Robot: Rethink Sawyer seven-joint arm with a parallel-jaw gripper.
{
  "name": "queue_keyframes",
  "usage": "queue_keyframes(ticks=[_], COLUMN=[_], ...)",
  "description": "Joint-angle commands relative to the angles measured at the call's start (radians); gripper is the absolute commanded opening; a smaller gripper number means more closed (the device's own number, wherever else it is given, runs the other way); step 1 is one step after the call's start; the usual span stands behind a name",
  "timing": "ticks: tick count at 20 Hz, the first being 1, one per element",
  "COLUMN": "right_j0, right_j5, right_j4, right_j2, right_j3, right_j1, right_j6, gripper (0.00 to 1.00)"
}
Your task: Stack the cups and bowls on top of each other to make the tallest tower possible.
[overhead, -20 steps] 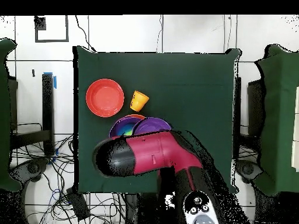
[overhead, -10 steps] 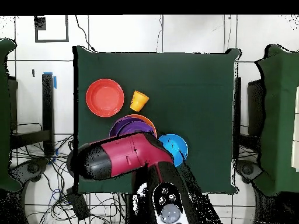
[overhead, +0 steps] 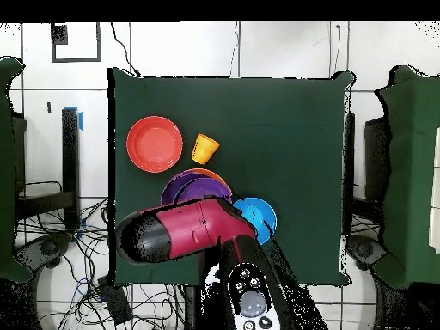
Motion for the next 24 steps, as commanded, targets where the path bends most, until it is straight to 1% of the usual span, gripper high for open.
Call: queue_keyframes(ticks=[1, 7, 13, 24], right_j0=[0.065, 0.106, 0.117, 0.157], right_j5=[-0.053, -0.127, -0.14, -0.166], right_j4=[-0.012, -0.029, -0.016, -0.001], right_j2=[-0.073, -0.127, -0.147, -0.192], right_j3=[-0.04, -0.053, -0.052, -0.067], right_j1=[0.149, 0.203, 0.209, 0.212], right_j6=[0.202, 0.209, 0.188, 0.197], gripper=[0.0, 0.0, 0.0, 0.0])
